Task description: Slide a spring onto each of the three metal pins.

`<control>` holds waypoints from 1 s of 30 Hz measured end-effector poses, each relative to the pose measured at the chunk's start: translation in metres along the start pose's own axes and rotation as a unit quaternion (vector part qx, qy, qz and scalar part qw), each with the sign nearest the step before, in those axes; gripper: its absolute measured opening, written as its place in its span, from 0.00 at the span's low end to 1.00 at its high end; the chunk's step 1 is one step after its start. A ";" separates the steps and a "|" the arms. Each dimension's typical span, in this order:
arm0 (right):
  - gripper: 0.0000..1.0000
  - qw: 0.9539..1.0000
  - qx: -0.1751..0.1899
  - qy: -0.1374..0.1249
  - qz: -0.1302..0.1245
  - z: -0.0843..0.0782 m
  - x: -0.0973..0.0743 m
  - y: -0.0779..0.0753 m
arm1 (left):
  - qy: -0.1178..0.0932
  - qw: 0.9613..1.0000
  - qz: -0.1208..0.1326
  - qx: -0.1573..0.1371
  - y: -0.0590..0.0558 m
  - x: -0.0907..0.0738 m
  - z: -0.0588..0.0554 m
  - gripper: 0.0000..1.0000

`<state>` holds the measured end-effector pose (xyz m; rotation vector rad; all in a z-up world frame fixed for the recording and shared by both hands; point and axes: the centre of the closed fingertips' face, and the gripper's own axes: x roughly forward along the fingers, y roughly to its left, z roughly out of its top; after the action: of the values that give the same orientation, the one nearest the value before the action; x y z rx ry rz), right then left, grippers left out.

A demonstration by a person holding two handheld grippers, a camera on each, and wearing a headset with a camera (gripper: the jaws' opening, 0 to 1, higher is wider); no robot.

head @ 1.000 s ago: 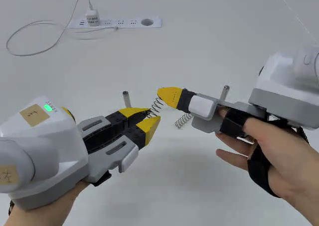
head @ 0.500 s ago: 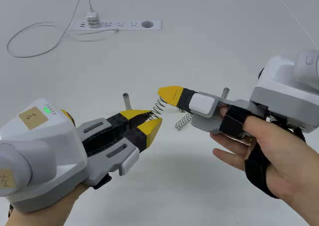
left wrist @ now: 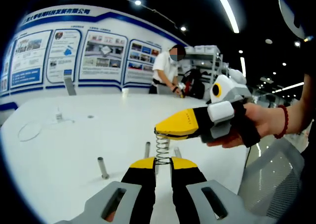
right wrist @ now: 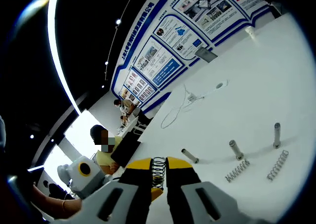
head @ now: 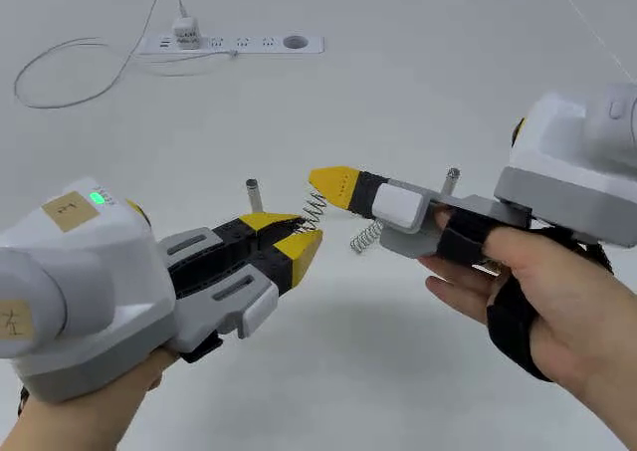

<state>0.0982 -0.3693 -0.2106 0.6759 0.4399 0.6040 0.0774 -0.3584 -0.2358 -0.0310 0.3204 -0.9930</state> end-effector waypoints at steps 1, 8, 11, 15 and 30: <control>0.11 1.000 -0.007 0.000 0.000 0.000 0.000 0.001 | 0.000 1.000 0.000 -0.001 0.000 0.000 0.000 0.11; 0.11 0.999 -0.048 0.007 -0.006 0.000 0.004 0.001 | 0.001 1.000 0.009 -0.007 0.005 -0.001 0.000 0.17; 0.11 0.998 -0.067 0.010 -0.007 -0.001 0.005 0.001 | 0.008 1.000 0.014 -0.006 0.009 -0.002 -0.002 0.21; 0.11 0.994 -0.108 0.014 -0.010 0.000 0.010 0.002 | 0.022 0.999 0.023 -0.011 0.013 -0.003 -0.008 0.32; 0.11 0.973 -0.232 0.018 -0.006 0.012 0.039 0.001 | 0.037 0.998 0.056 0.003 0.029 -0.005 -0.019 0.58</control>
<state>0.1337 -0.3485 -0.2085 0.2166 0.3191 0.6783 0.0936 -0.3362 -0.2573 0.0295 0.3818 -0.8848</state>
